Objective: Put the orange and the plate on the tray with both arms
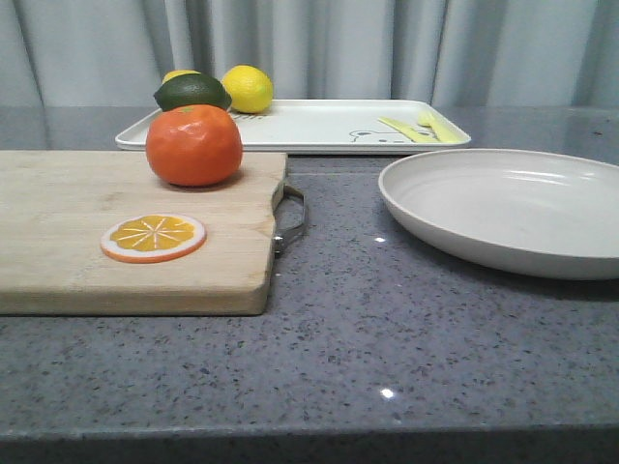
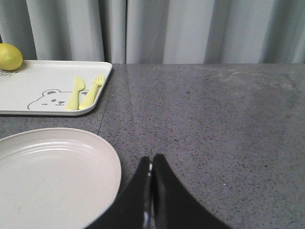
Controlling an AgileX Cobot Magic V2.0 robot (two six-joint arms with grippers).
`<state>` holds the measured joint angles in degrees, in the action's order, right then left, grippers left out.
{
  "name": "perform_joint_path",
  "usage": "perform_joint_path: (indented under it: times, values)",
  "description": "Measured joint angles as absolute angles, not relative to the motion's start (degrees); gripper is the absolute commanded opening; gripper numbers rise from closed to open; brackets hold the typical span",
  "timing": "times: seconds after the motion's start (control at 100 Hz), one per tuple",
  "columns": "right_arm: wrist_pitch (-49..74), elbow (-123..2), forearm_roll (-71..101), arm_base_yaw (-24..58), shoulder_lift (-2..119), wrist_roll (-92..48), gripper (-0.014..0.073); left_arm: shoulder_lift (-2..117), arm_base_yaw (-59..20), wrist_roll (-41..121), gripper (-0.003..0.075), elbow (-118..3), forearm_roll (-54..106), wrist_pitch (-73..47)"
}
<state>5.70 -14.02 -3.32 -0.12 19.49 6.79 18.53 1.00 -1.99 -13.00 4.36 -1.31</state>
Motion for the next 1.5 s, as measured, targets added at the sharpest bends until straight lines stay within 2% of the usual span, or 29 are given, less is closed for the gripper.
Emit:
perform_joint_path:
  times: [0.53,0.87,1.07,1.16,1.36,1.5]
  values:
    - [6.3,-25.2,-3.3,-0.1,40.6,6.8,-0.0069,40.6,1.0,-2.0,-0.0019,-22.1,4.4,6.1]
    - [5.4,-25.5,-3.3,-0.1,42.7,6.8,-0.0069,47.6,0.9,-2.0,-0.0018,-22.9,4.4,9.1]
    - [5.3,-25.5,-3.3,-0.1,42.7,6.8,-0.0069,51.2,-3.5,-2.1,-0.0004,-27.3,4.4,7.4]
    - [5.2,-25.5,-3.3,-0.1,42.7,6.8,-0.0069,53.6,-6.7,-2.1,0.0074,-29.7,4.4,6.8]
    - [5.2,-25.5,-3.3,-0.1,42.7,6.8,-0.0069,59.3,-14.0,-2.1,0.0389,-35.3,4.4,5.8]
    - [5.1,-25.5,-3.3,-0.1,42.7,6.8,-0.0069,63.6,-18.5,-2.1,0.0487,-40.1,4.4,4.0]
